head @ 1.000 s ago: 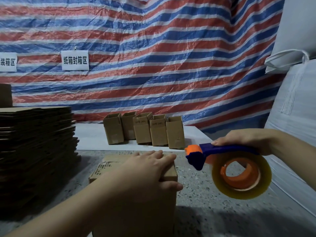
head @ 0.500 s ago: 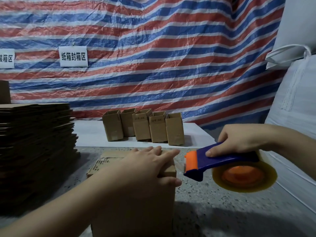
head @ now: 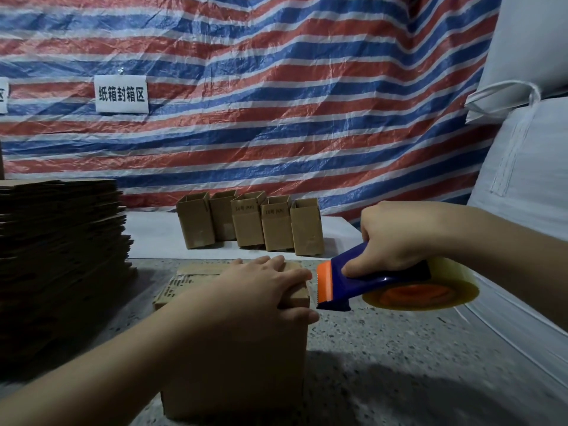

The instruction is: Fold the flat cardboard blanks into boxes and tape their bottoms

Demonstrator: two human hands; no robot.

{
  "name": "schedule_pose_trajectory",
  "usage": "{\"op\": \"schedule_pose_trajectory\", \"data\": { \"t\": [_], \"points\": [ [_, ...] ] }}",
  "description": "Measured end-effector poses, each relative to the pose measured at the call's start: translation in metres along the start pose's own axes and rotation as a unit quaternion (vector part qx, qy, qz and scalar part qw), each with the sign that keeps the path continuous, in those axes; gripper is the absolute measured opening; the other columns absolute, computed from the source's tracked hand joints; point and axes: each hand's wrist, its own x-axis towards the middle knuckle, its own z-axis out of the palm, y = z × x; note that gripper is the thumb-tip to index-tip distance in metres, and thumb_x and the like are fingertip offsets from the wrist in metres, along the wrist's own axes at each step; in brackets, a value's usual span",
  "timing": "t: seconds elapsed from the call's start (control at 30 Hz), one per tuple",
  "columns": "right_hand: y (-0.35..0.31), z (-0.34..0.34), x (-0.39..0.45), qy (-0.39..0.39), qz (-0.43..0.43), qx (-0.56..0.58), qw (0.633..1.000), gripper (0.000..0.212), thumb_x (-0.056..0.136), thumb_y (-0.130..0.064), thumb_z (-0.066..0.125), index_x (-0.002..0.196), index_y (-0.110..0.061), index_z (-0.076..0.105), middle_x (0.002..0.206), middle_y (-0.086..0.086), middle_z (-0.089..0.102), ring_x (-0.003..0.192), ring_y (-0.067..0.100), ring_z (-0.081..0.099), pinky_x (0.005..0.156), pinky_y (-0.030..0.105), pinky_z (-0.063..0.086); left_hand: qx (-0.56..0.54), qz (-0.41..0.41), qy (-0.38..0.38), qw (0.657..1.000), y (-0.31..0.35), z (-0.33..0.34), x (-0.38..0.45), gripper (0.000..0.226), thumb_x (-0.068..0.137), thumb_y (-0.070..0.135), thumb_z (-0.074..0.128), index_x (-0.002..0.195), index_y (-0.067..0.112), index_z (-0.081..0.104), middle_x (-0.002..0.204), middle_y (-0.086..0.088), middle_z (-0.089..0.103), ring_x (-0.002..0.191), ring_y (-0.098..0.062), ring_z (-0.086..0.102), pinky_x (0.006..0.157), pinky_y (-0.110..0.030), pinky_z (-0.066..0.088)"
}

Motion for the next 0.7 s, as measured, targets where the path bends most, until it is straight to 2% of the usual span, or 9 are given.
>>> {"op": "schedule_pose_trajectory", "data": {
  "t": [0.07, 0.13, 0.27, 0.37, 0.43, 0.5, 0.6, 0.7],
  "points": [
    [-0.003, -0.002, 0.003, 0.000, -0.009, -0.013, 1.000, 0.049, 0.078, -0.071, 0.066, 0.072, -0.023, 0.058, 0.056, -0.010, 0.062, 0.057, 0.008, 0.060, 0.042, 0.016, 0.040, 0.004, 0.000, 0.002, 1.000, 0.000, -0.001, 0.000, 0.074, 0.084, 0.082, 0.029, 0.148, 0.049, 0.016, 0.150, 0.004, 0.034, 0.134, -0.021, 0.038, 0.106, -0.042, 0.036],
    [0.001, -0.006, 0.007, -0.011, -0.009, 0.008, 1.000, 0.053, 0.076, -0.074, 0.066, 0.074, -0.021, 0.065, 0.055, -0.010, 0.064, 0.057, 0.008, 0.062, 0.046, 0.017, 0.044, 0.006, 0.004, 0.008, 1.000, 0.000, -0.001, -0.001, 0.073, 0.085, 0.081, 0.030, 0.148, 0.048, 0.017, 0.148, 0.004, 0.036, 0.131, -0.020, 0.040, 0.103, -0.041, 0.037],
    [0.036, -0.005, 0.008, -0.067, 0.017, 0.138, 0.988, 0.061, 0.073, -0.076, 0.066, 0.081, -0.017, 0.076, 0.067, -0.005, 0.074, 0.060, 0.007, 0.067, 0.066, 0.025, 0.053, 0.005, 0.006, 0.014, 1.000, -0.001, 0.001, -0.003, 0.073, 0.084, 0.083, 0.029, 0.147, 0.048, 0.017, 0.146, 0.004, 0.038, 0.130, -0.021, 0.041, 0.104, -0.045, 0.037],
    [0.058, 0.005, 0.001, -0.093, 0.012, 0.226, 0.970, 0.073, 0.059, -0.078, 0.065, 0.087, -0.012, 0.079, 0.077, 0.003, 0.077, 0.060, 0.009, 0.068, 0.071, 0.027, 0.054, -0.001, 0.004, 0.021, 1.000, -0.002, 0.002, -0.003, 0.073, 0.083, 0.084, 0.028, 0.146, 0.049, 0.018, 0.145, 0.003, 0.039, 0.131, -0.023, 0.040, 0.105, -0.050, 0.036],
    [0.064, 0.011, -0.002, -0.103, 0.012, 0.257, 0.961, 0.076, 0.057, -0.077, 0.064, 0.091, -0.010, 0.079, 0.081, 0.007, 0.077, 0.064, 0.013, 0.070, 0.070, 0.026, 0.055, -0.007, 0.004, 0.020, 1.000, -0.002, 0.003, -0.003, 0.073, 0.082, 0.085, 0.027, 0.146, 0.050, 0.017, 0.146, 0.003, 0.038, 0.131, -0.023, 0.040, 0.105, -0.049, 0.036],
    [0.063, 0.014, -0.004, -0.094, 0.014, 0.240, 0.966, 0.069, 0.062, -0.078, 0.063, 0.085, -0.014, 0.079, 0.077, 0.002, 0.077, 0.061, 0.009, 0.069, 0.067, 0.023, 0.053, -0.004, 0.006, 0.023, 1.000, -0.003, 0.002, -0.003, 0.073, 0.082, 0.085, 0.026, 0.145, 0.050, 0.017, 0.146, 0.004, 0.038, 0.130, -0.022, 0.040, 0.105, -0.048, 0.036],
    [0.044, 0.017, -0.006, -0.049, 0.000, 0.147, 0.988, 0.060, 0.072, -0.080, 0.063, 0.074, -0.022, 0.077, 0.066, -0.010, 0.072, 0.054, 0.002, 0.064, 0.055, 0.019, 0.047, -0.007, 0.005, 0.022, 1.000, -0.001, 0.002, -0.003, 0.073, 0.081, 0.086, 0.026, 0.145, 0.051, 0.017, 0.148, 0.004, 0.037, 0.132, -0.022, 0.040, 0.105, -0.047, 0.036],
    [0.018, 0.018, -0.006, 0.001, -0.023, 0.067, 0.998, 0.057, 0.073, -0.078, 0.063, 0.076, -0.022, 0.072, 0.064, -0.009, 0.071, 0.060, 0.006, 0.066, 0.048, 0.019, 0.045, -0.011, 0.002, 0.018, 1.000, -0.001, 0.002, -0.003, 0.073, 0.082, 0.085, 0.028, 0.146, 0.051, 0.016, 0.150, 0.005, 0.035, 0.133, -0.021, 0.040, 0.104, -0.044, 0.037]
  ]
}}
